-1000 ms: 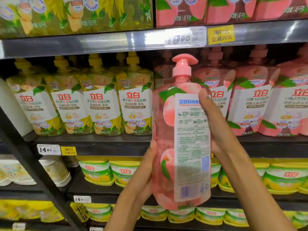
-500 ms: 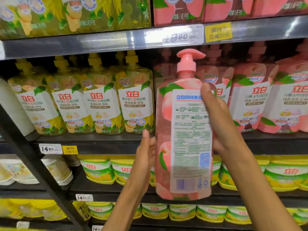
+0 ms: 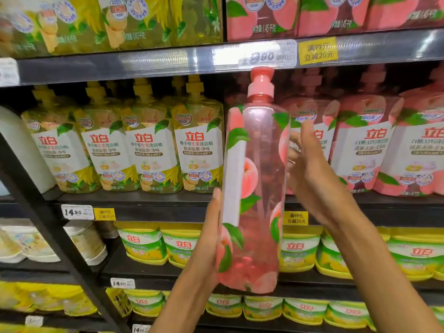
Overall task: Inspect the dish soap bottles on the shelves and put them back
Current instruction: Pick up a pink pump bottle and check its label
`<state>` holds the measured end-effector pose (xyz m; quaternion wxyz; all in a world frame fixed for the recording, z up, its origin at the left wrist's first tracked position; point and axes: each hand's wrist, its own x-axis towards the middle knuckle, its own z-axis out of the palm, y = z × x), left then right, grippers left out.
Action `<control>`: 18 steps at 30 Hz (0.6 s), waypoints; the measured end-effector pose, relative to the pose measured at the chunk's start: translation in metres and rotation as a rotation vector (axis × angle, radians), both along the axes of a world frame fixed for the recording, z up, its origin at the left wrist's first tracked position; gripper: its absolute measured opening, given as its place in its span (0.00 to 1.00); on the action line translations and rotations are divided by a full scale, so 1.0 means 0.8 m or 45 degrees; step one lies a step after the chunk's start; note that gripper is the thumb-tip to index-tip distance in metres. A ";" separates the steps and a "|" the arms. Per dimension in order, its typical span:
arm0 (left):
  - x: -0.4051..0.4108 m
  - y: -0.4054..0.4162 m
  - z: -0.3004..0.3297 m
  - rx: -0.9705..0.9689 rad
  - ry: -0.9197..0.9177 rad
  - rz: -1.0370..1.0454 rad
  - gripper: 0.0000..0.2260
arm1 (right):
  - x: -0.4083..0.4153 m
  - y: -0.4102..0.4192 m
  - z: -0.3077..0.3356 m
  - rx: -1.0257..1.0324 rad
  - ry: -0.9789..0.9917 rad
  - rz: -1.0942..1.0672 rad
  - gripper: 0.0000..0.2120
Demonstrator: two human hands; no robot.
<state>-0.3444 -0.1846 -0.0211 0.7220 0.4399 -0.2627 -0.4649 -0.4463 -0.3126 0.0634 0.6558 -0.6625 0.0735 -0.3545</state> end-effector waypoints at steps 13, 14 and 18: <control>0.002 0.009 -0.003 -0.055 0.052 -0.178 0.25 | 0.007 0.022 -0.029 0.593 -0.251 0.364 0.19; 0.001 0.010 -0.003 -0.082 0.049 -0.184 0.24 | 0.008 0.022 -0.029 0.586 -0.238 0.334 0.18; 0.006 0.011 -0.005 -0.158 -0.054 -0.086 0.21 | 0.004 0.014 -0.027 0.520 -0.156 0.214 0.21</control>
